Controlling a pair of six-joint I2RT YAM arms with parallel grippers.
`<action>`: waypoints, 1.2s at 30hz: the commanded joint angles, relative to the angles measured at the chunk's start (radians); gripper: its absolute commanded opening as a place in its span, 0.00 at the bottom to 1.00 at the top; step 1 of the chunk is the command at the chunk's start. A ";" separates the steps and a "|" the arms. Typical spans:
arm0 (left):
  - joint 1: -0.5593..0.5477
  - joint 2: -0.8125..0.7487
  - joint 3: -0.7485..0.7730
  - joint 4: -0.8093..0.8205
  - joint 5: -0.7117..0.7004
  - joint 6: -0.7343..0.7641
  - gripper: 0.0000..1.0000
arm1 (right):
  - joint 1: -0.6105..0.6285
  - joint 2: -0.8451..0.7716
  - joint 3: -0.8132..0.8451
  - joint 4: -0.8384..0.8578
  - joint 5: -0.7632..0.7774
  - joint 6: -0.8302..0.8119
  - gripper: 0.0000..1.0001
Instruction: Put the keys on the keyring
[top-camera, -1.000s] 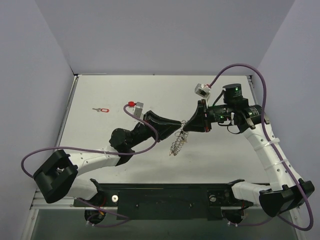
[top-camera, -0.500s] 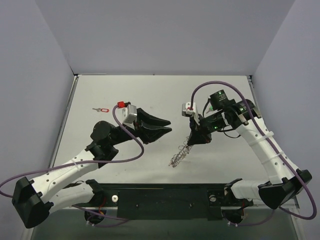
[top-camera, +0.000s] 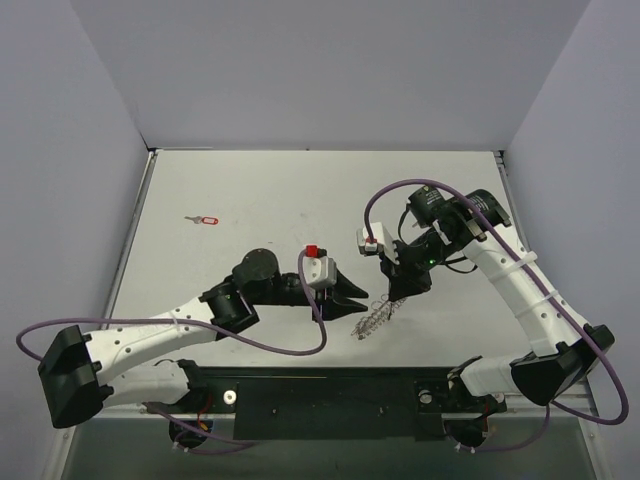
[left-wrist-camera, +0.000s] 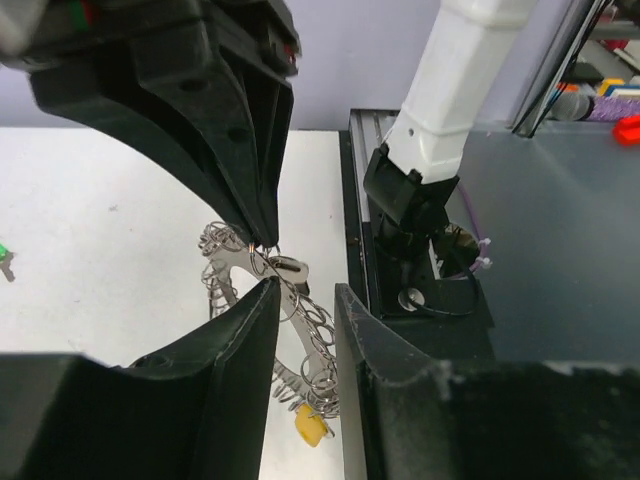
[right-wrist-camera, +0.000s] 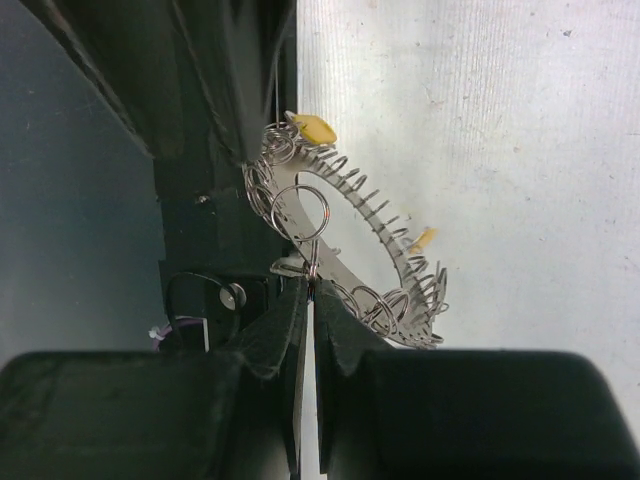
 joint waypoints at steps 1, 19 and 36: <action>-0.030 0.070 0.022 0.066 -0.073 0.065 0.37 | 0.006 0.001 0.013 -0.074 -0.013 -0.032 0.00; -0.053 0.181 0.002 0.278 -0.142 0.010 0.33 | 0.003 -0.016 -0.004 -0.074 -0.042 -0.037 0.00; -0.059 0.235 0.031 0.281 -0.076 -0.021 0.28 | 0.000 -0.014 0.000 -0.074 -0.056 -0.034 0.00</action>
